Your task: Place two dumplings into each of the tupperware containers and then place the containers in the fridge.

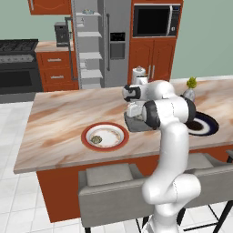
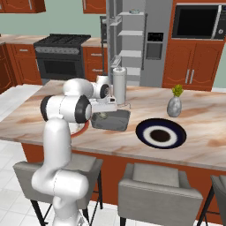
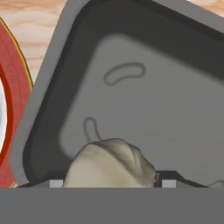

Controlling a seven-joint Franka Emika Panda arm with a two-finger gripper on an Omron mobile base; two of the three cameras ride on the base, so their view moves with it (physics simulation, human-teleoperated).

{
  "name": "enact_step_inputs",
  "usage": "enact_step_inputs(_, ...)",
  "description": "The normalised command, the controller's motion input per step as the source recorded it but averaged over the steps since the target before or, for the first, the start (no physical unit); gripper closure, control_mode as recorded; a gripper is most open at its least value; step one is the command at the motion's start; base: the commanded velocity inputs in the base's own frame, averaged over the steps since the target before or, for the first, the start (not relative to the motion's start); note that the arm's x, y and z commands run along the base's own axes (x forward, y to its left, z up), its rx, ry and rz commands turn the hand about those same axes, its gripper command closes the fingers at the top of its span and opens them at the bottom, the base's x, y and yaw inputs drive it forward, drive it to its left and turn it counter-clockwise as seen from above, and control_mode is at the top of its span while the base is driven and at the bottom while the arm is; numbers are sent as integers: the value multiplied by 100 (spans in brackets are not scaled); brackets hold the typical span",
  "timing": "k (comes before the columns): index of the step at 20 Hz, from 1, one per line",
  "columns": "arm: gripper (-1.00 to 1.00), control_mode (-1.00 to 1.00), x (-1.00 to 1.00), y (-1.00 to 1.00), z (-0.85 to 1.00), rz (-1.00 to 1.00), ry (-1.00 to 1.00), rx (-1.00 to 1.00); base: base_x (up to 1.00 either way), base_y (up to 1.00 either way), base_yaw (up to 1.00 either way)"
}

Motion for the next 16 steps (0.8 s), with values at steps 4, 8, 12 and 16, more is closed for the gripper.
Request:
enact_step_inputs(4,100,-100,37,0,-21,0,0,0,0,0,0)
enact_step_inputs(8,100,-100,37,-7,-35,0,0,0,0,0,0)
enact_step_inputs(12,100,-100,22,-9,-30,0,0,0,0,0,0)
enact_step_inputs(16,-100,-100,1,-2,-10,0,0,0,0,0,0)
